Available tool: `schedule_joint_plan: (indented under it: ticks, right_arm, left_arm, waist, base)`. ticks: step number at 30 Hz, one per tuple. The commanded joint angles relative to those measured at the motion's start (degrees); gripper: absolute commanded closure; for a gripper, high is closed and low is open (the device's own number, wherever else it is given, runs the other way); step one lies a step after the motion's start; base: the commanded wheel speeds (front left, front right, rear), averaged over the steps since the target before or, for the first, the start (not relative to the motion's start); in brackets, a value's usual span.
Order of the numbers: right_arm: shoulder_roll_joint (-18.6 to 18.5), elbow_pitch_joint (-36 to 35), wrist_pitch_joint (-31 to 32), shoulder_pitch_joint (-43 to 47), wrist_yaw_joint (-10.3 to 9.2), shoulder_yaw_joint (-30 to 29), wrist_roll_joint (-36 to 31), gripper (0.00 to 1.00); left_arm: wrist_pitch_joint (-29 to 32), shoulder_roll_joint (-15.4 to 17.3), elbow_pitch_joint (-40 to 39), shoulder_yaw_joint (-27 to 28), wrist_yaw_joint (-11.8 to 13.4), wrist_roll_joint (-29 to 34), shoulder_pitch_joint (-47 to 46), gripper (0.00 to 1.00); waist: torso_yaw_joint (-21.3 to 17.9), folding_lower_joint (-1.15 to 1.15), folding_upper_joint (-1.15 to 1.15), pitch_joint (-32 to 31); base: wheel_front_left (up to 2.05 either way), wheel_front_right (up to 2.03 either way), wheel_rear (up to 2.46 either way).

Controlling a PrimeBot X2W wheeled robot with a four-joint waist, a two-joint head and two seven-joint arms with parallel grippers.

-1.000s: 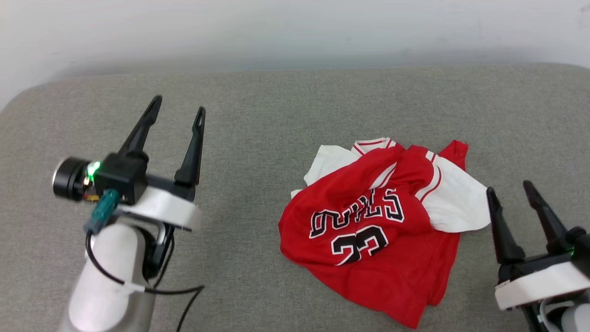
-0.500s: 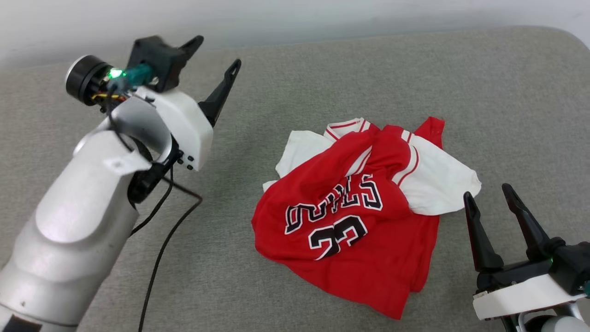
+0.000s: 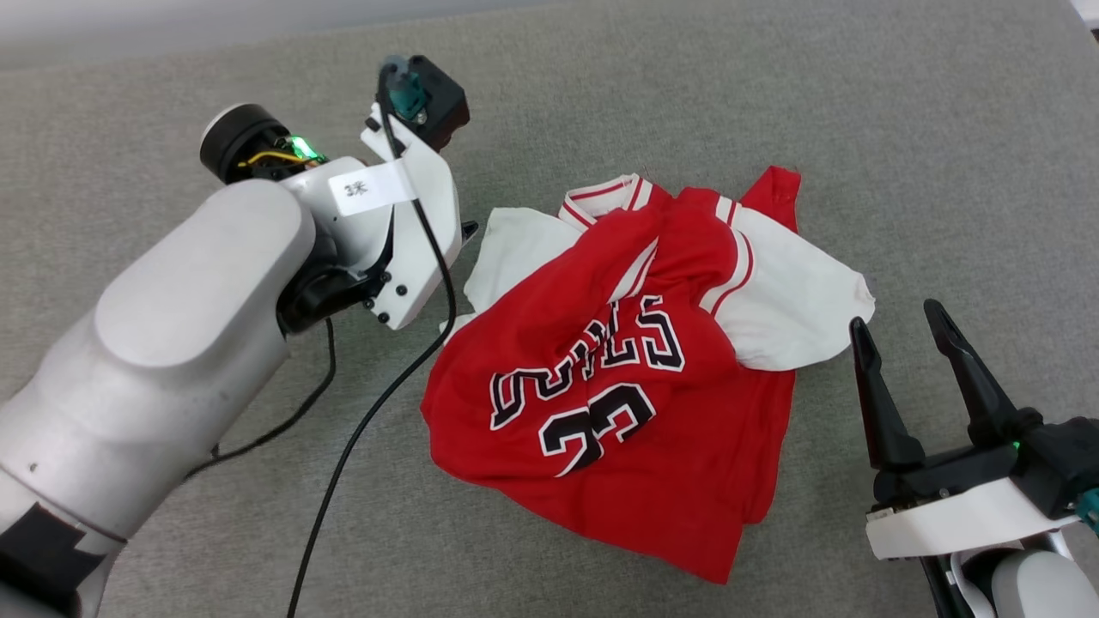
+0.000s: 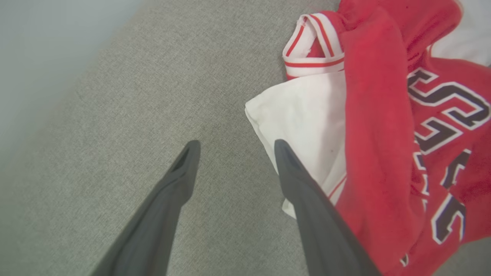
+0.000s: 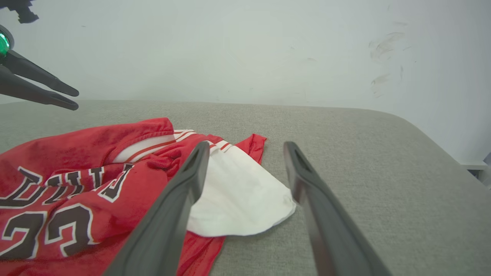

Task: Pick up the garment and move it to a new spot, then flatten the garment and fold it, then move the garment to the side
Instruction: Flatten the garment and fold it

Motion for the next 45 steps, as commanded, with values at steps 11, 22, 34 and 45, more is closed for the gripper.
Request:
schedule_joint_plan:
  ticks: [11, 22, 34, 45]
  right_arm:
    - [1.39, 2.11, -1.52, -4.76, -0.04, 1.95, -0.78, 0.00]
    - [2.07, 4.15, -2.06, -7.00, -0.05, 2.15, -1.74, 0.00]
    - [1.41, 4.28, -2.03, -4.36, -0.05, 0.20, -2.89, 0.00]
    - [-0.16, 5.07, -2.04, -0.33, -0.05, -1.82, -3.08, 0.00]
  left_arm:
    - [2.50, -2.25, 5.18, -12.25, -0.05, -5.68, -8.21, 0.00]
    - [5.69, -0.61, 5.07, -19.62, -0.10, -5.22, -4.93, 1.00]
    - [-16.05, 1.91, 4.29, -17.36, -0.05, -4.25, -6.20, 1.00]
    - [-30.48, 9.57, 1.40, -10.81, 5.29, -9.60, 4.10, 1.00]
  waist:
    - [-2.67, -0.01, 0.00, 6.25]
    - [-3.60, -0.01, 0.00, 8.28]
    - [-0.23, -0.01, 0.00, 2.96]
    - [4.82, -0.01, 0.00, -3.22]
  base:
    - [0.00, 0.00, 0.00]
    - [0.00, 0.00, 0.00]
    - [0.00, 0.00, 0.00]
    - [0.00, 0.00, 0.00]
